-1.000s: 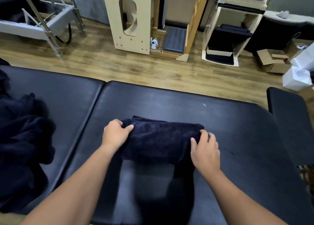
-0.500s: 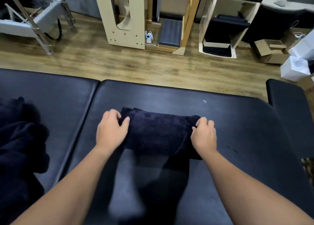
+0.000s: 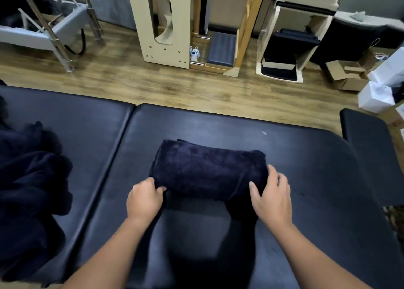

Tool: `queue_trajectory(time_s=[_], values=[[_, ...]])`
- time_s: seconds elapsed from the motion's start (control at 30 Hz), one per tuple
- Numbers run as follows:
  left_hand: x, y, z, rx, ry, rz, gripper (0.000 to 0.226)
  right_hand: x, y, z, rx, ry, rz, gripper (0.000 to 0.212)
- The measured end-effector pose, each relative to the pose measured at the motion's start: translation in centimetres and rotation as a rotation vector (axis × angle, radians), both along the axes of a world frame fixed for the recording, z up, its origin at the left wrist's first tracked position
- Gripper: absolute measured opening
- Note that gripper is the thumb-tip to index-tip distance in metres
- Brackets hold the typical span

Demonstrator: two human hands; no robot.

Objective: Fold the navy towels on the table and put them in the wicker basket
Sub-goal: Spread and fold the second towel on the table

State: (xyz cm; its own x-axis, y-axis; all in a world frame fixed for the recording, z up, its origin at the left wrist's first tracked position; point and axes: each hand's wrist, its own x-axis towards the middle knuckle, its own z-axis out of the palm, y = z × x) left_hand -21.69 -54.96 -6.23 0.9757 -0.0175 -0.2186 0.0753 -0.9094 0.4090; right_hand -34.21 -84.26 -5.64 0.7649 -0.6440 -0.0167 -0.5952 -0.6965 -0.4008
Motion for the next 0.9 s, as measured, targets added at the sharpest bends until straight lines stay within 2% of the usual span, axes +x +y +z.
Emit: queue_trajectory(time_s=[0.13, 0.23, 0.33, 0.4, 0.47, 0.53, 0.63, 0.7, 0.77, 0.83, 0.9], values=[[0.5, 0.6, -0.1, 0.011, 0.012, -0.048, 0.024, -0.8, 1.1, -0.1, 0.195, 0.008, -0.094, 0.054], [2.3, 2.4, 0.7, 0.211, -0.025, -0.173, 0.015, -0.6, 0.3, -0.3, 0.168, -0.081, -0.120, 0.037], [5.0, 5.6, 1.9, 0.288, 0.157, -0.121, 0.020, -0.9, -3.3, -0.1, 0.161, 0.036, -0.334, 0.029], [6.3, 6.4, 3.3, 0.324, 0.259, -0.149, 0.015, -1.4, -4.3, 0.4, 0.107, 0.101, -0.283, 0.021], [7.3, 6.1, 4.5, 0.297, 0.240, -0.123, 0.013, -1.0, -2.8, 1.0, 0.059, 0.055, -0.131, 0.017], [7.9, 5.2, 5.3, 0.214, 0.147, -0.069, 0.015, -0.3, 0.1, 1.5, 0.107, 0.001, -0.038, 0.021], [8.5, 3.6, 5.5, 0.099, 0.123, -0.113, 0.042, 0.6, 4.1, 1.6, 0.219, -0.006, 0.040, 0.026], [8.7, 3.0, 5.1, 0.085, 0.178, -0.181, 0.057, 1.1, 5.9, 1.5, 0.249, 0.060, 0.107, 0.052], [8.9, 2.9, 4.6, -0.002, 0.239, -0.161, 0.064, 1.7, 7.3, 1.4, 0.255, 0.101, 0.131, 0.074], [9.1, 3.0, 4.0, -0.139, 0.288, -0.109, 0.068, 2.2, 8.0, 1.1, 0.255, 0.105, 0.116, 0.074], [9.3, 3.0, 3.7, -0.193, 0.294, -0.103, 0.070, 2.5, 8.0, 0.7, 0.263, 0.101, 0.091, 0.067]])
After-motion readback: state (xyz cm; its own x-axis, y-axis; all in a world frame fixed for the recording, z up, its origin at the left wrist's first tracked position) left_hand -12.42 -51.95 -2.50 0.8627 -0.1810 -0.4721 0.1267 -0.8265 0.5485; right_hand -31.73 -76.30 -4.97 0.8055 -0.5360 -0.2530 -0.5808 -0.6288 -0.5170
